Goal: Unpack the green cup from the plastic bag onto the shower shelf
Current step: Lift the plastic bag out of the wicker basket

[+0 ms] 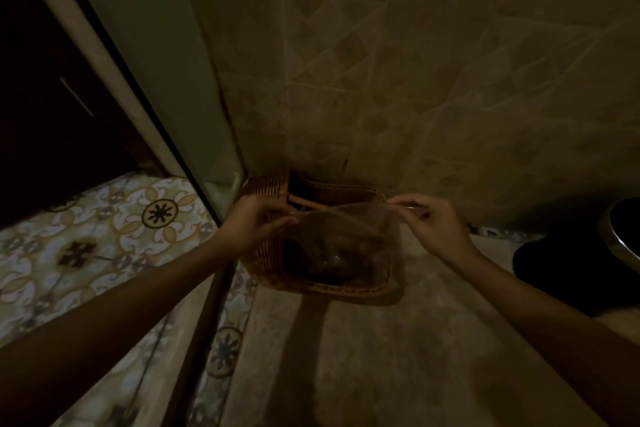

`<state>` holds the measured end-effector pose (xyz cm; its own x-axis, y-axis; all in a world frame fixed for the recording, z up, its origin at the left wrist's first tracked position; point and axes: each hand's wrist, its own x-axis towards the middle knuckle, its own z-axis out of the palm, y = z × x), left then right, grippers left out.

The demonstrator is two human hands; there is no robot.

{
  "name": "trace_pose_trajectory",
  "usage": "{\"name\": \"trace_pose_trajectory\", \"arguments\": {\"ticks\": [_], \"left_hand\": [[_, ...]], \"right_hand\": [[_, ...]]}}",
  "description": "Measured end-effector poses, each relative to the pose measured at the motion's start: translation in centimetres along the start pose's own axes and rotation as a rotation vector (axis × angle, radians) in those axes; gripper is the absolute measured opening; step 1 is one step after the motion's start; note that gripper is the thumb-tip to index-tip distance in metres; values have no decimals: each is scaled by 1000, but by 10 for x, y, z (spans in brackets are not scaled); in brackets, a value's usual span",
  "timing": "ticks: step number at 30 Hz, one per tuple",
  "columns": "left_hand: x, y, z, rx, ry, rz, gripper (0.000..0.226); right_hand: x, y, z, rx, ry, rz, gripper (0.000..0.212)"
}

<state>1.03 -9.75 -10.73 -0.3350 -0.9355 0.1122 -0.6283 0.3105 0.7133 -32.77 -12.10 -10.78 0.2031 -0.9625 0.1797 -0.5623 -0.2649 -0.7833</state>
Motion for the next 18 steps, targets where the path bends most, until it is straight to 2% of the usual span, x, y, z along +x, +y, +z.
{"name": "trace_pose_trajectory", "arguments": {"ticks": [4,10,14,18], "left_hand": [[4,15,-4,-87,97,32,31],[18,41,-18,-193,185,56,10],[21,59,-24,-297,240,120,15],[20,75,-34,-345,247,183,15]], "right_hand": [[-4,4,-5,42,79,-52,21],[-15,-16,-29,67,223,-117,30],[-20,-32,-46,135,314,-168,16],[-26,-48,-64,176,347,-212,12]]}}
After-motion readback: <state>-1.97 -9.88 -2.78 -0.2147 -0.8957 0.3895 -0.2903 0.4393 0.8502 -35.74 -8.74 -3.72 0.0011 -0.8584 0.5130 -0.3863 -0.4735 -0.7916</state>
